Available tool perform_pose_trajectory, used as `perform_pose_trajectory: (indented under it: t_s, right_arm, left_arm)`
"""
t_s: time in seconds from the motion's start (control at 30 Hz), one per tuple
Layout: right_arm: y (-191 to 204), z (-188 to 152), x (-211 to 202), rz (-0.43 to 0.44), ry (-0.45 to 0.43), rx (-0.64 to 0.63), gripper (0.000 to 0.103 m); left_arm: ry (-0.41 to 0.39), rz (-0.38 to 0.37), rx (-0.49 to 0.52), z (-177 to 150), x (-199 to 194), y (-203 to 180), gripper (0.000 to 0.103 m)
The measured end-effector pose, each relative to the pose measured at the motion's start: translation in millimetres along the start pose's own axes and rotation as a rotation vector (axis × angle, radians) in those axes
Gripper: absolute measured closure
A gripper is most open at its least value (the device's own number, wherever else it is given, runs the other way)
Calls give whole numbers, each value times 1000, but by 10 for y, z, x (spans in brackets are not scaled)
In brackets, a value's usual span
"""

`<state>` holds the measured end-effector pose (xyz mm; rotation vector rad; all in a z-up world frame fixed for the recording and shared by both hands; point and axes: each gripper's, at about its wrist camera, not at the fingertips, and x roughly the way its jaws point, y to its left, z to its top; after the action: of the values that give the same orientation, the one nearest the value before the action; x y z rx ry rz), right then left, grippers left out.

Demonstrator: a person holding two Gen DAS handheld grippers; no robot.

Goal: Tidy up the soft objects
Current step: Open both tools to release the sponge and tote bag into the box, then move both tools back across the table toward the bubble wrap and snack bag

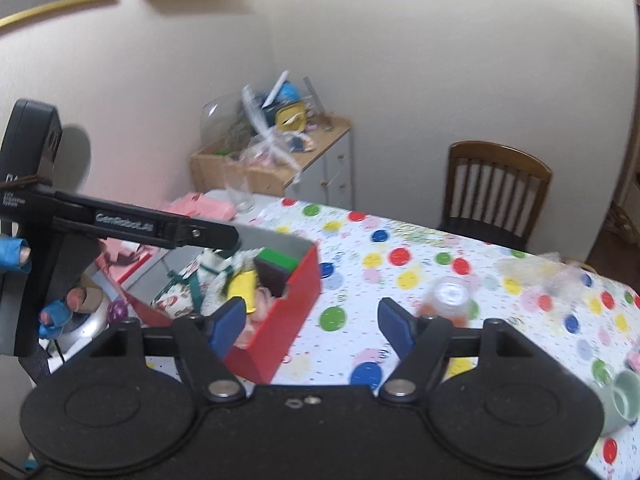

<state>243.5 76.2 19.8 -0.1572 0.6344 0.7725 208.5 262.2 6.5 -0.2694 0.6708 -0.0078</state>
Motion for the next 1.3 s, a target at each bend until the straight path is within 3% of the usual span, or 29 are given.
perform_pose_trajectory:
  t_s: [0.23, 0.43, 0.63, 0.73, 1.1, 1.3]
  right_arm:
    - [-724, -81, -429, -63, -24, 78, 21]
    - [-1453, -218, -674, -123, -17, 126, 16]
    - [-2227, -375, -811, -179, -1, 176, 12]
    - [-2622, -480, -859, -218, 13, 193, 12]
    - [-3894, -725, -827, -340, 50, 258, 4]
    - [-4510, -798, -543, -389, 87, 287, 3]
  left_arm:
    - [-13, -71, 71, 167, 75, -694, 15]
    - [8, -103, 115, 290, 433, -1353, 15]
    - [40, -133, 137, 372, 937, -1962, 15]
    - [54, -122, 152, 438, 1206, -2300, 0]
    - [84, -106, 128, 757, 2290, -3275, 0]
    - [172, -68, 182, 878, 3017, -3627, 0]
